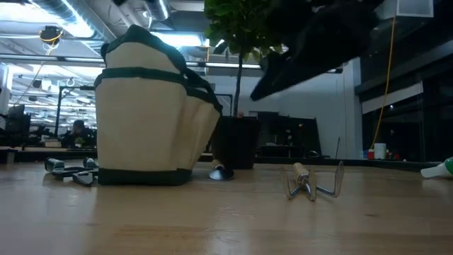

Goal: Pick & Place Garden tools in Gardening bag
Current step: Move the white bag to the center of the table

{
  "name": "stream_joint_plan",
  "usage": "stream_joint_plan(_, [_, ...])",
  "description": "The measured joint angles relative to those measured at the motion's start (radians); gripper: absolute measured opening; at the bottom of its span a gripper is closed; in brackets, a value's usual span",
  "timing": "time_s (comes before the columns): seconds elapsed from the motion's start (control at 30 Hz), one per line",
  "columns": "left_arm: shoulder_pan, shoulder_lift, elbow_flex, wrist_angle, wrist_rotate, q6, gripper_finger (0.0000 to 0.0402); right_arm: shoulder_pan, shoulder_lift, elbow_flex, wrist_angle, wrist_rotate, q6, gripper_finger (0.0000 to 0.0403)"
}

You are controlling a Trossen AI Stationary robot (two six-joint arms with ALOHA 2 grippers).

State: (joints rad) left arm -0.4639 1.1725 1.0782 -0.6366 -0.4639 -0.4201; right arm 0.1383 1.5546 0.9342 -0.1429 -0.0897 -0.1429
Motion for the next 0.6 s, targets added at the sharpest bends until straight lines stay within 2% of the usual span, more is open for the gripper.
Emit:
stream_joint_plan(0.2, [-0.067,-0.056,-0.004,-0.189,-0.054,-0.195,0.0131,0.002,-0.222,-0.156,-0.004,0.065,0.043,0.0341])
stream_joint_plan(0.33, [-0.109,-0.048,-0.061,-0.196,-0.034,-0.324,0.0132,0.009,-0.382,-0.249,-0.004,0.102,0.091,0.0341])
stream_joint_plan(0.47, [-0.148,-0.018,-0.146,-0.083,0.006,-0.394,0.0129,0.026,-0.514,-0.309,-0.009,0.105,0.120,0.0341])
stream_joint_plan(0.6, [-0.178,0.028,-0.211,0.162,0.143,-0.331,0.0129,0.046,-0.612,-0.352,-0.026,0.106,0.129,0.0341])
